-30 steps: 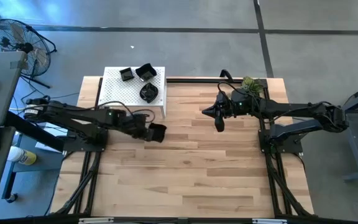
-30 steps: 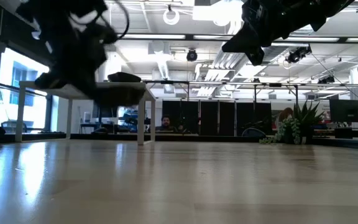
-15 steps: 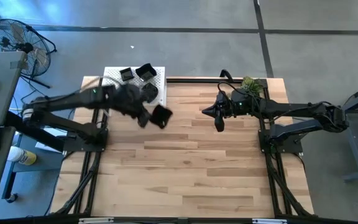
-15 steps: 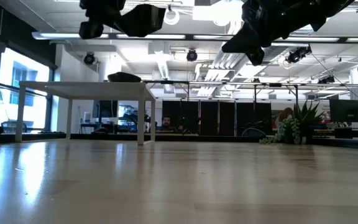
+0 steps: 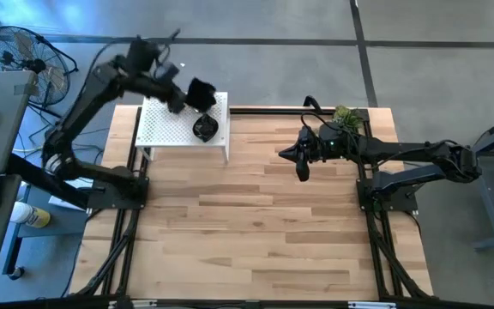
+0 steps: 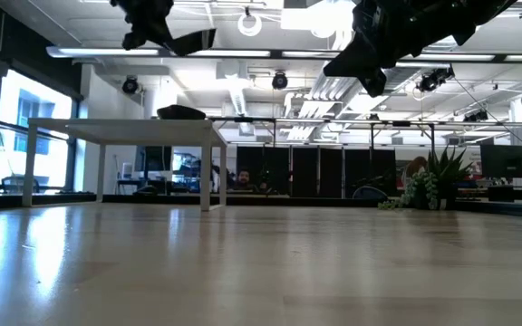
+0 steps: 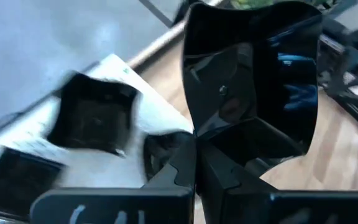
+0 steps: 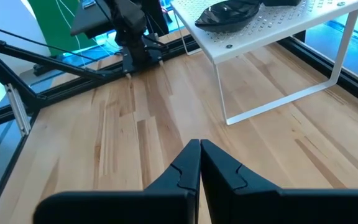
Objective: Pick & Place Mini shaped plates
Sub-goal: Stack the black distorted square plate on top of the other black distorted square plates on the shelf
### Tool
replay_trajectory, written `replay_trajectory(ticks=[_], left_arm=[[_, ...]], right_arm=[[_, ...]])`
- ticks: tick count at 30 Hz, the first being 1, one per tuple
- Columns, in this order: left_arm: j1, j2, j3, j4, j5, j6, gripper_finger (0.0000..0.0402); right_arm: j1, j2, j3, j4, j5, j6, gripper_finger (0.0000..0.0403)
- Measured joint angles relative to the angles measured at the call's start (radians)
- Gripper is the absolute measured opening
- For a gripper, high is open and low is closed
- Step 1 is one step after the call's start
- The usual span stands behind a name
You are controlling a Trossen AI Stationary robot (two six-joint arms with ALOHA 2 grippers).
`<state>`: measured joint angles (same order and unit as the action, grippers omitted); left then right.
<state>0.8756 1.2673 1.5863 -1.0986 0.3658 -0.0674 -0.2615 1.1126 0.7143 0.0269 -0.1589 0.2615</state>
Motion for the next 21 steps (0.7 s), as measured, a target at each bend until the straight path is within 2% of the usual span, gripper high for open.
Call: replay_trajectory(ticks=[5,10,21], left_arm=[[0.131,0.129,0.122,-0.043,0.09,0.125,0.0],[0.202,0.238,0.206,-0.088,0.09,0.234,0.0],[0.224,0.351,0.24,-0.12,0.042,0.353,0.0]], right_arm=[[0.0,0.0,0.0,0.0,0.0,0.02,0.0007],[0.0,0.0,0.0,0.0,-0.001,0.03,0.0007],[0.0,0.0,0.0,0.0,0.011,0.052,0.0007]])
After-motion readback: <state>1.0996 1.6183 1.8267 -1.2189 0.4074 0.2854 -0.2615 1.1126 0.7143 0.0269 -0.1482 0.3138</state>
